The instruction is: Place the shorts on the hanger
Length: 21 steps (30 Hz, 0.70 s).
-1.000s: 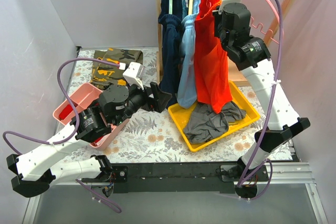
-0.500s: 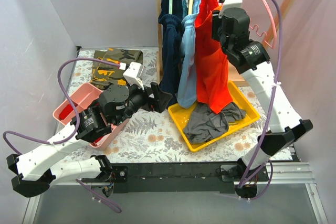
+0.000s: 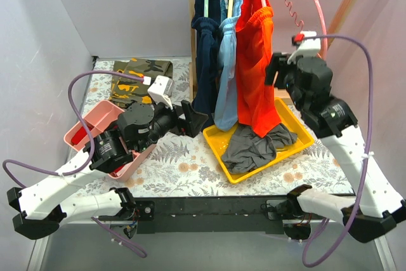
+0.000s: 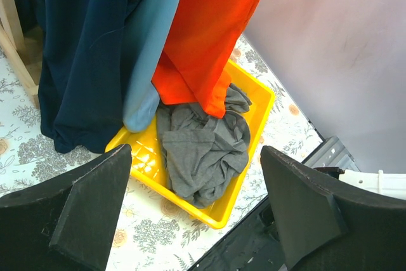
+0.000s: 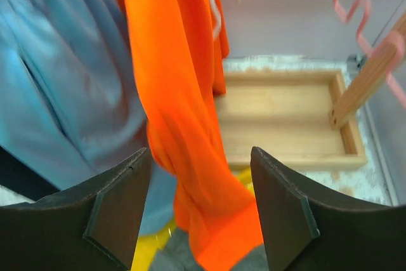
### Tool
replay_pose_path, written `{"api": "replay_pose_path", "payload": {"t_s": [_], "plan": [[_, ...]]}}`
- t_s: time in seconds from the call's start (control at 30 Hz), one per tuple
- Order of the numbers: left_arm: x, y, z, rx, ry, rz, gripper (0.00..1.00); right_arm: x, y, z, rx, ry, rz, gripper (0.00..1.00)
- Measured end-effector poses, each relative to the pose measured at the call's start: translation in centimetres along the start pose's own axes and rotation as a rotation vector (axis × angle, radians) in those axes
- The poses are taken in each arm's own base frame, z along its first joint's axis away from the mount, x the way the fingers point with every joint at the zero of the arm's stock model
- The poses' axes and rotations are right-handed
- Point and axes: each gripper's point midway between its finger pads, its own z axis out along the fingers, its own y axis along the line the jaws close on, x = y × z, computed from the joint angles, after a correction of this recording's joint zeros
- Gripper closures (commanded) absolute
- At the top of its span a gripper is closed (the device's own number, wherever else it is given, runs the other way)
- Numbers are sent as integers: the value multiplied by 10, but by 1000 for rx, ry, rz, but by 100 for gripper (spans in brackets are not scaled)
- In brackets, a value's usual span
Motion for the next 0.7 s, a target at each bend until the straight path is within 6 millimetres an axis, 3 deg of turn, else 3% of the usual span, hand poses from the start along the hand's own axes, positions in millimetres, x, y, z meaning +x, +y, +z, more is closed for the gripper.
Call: {"api": "replay_pose_path", "payload": {"t_s": [0.27, 0.4, 0.53, 0.7], "plan": [[3, -2, -2, 14, 13, 1, 17, 128, -16, -28, -21, 201, 42, 27], [13, 0, 0, 18, 37, 2, 17, 189, -22, -31, -6, 310, 51, 27], [20, 1, 2, 18, 54, 0, 16, 228, -22, -20, 14, 381, 47, 27], [24, 1, 4, 17, 64, -2, 16, 254, -17, 6, 42, 424, 33, 33]]}}
